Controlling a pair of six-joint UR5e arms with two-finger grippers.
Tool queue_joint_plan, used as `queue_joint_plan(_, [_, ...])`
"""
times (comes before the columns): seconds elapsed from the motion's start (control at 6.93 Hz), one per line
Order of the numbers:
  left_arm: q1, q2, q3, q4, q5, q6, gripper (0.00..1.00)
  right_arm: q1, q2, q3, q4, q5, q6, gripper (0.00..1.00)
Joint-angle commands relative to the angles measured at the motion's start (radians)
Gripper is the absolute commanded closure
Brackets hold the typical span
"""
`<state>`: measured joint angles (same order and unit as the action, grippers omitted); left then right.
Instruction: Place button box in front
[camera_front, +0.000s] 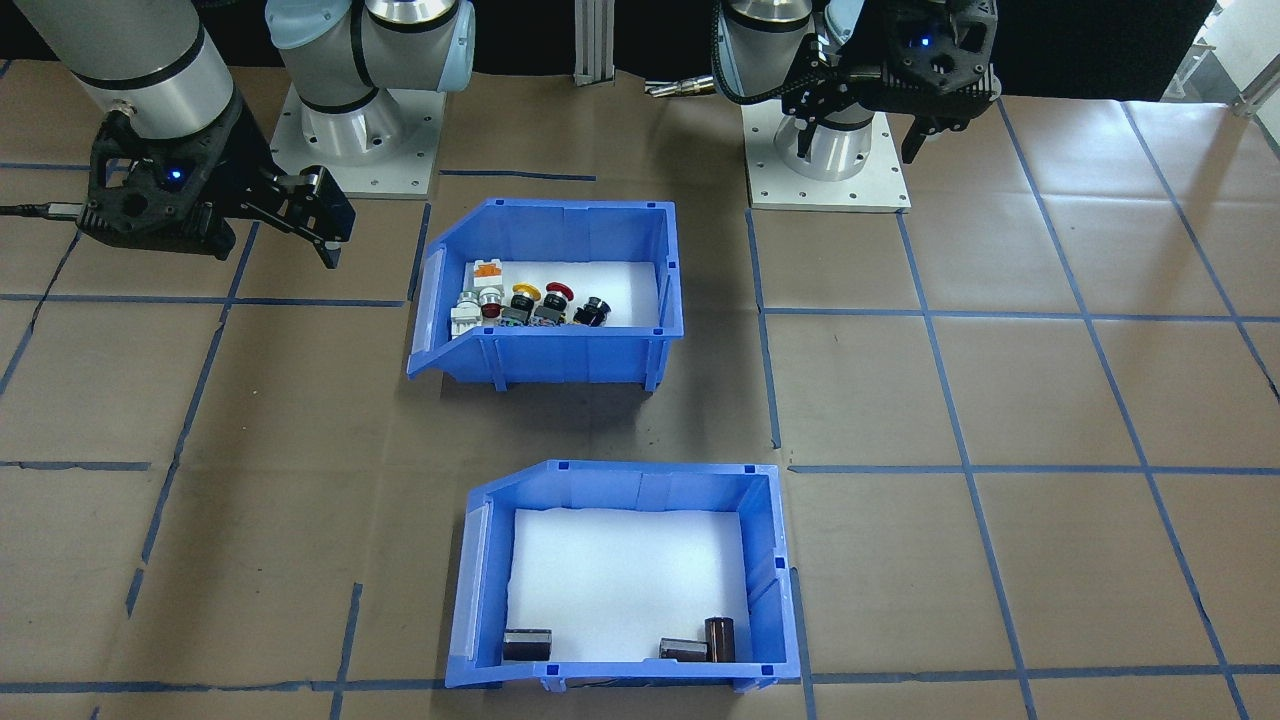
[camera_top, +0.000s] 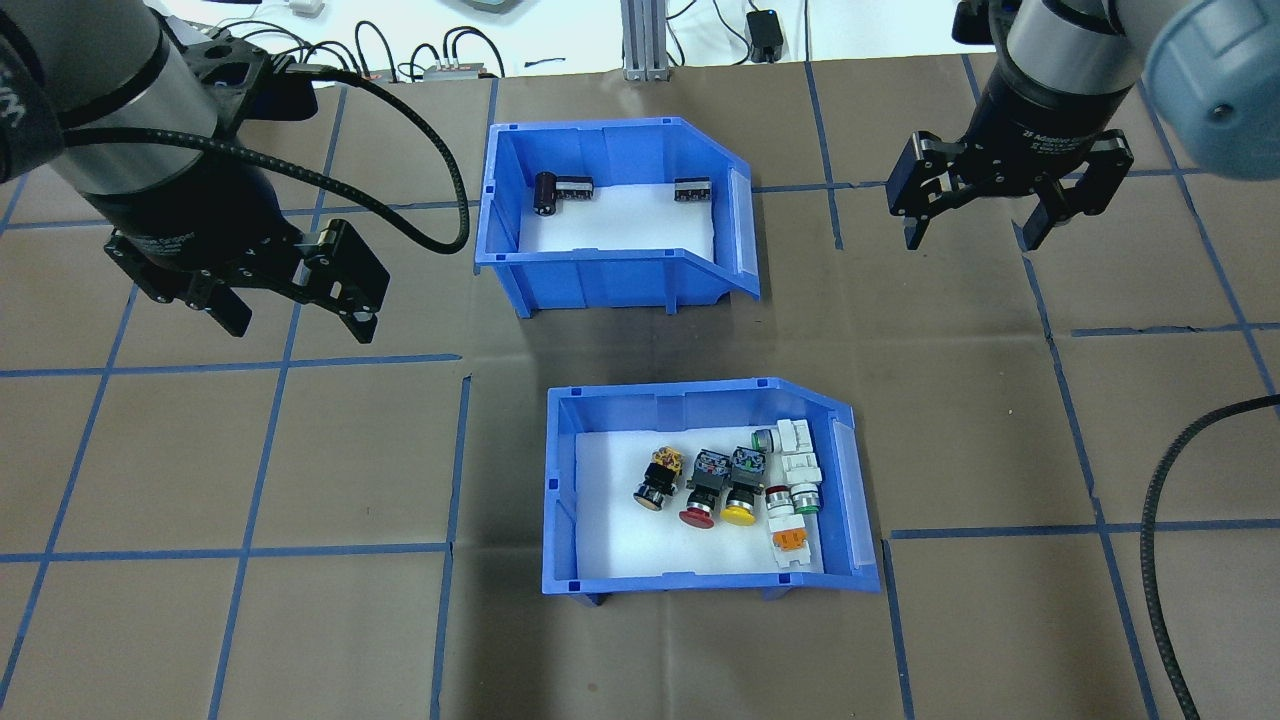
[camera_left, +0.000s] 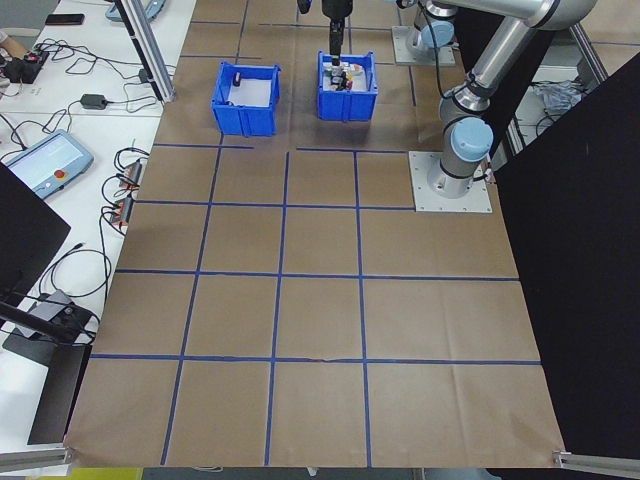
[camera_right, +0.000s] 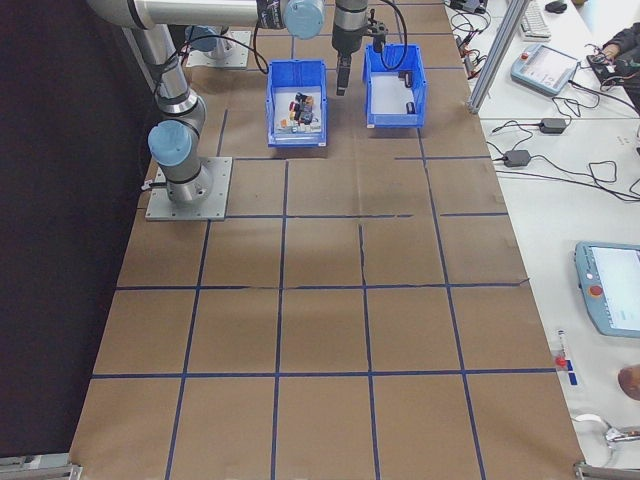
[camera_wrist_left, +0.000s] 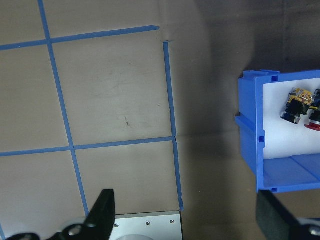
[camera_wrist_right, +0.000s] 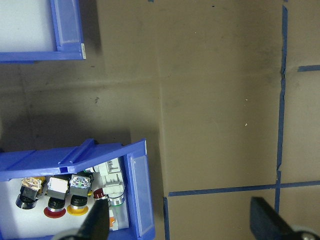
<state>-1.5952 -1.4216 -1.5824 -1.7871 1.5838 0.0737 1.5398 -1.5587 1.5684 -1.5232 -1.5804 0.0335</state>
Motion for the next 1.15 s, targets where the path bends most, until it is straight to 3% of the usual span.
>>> queue_joint_plan(0.0, [0.0, 0.006, 0.001, -0.002, 0.001, -0.011, 0.0, 0.0, 0.0, -0.008, 0.006, 0.0, -0.007, 0.0])
queue_joint_plan(0.58, [0.0, 0.012, 0.001, -0.006, 0.002, -0.224, 0.0, 0.002, 0.012, -0.013, -0.021, 0.022, -0.228, 0.0])
queue_joint_plan(0.72, [0.0, 0.009, 0.001, 0.0, -0.005, -0.229, 0.0, 0.003, 0.052, -0.024, -0.084, 0.025, -0.321, 0.0])
queue_joint_plan(1.01, [0.0, 0.0, -0.037, 0.003, -0.03, -0.541, 0.0, 0.008, 0.104, -0.085, -0.101, 0.051, -0.646, 0.0])
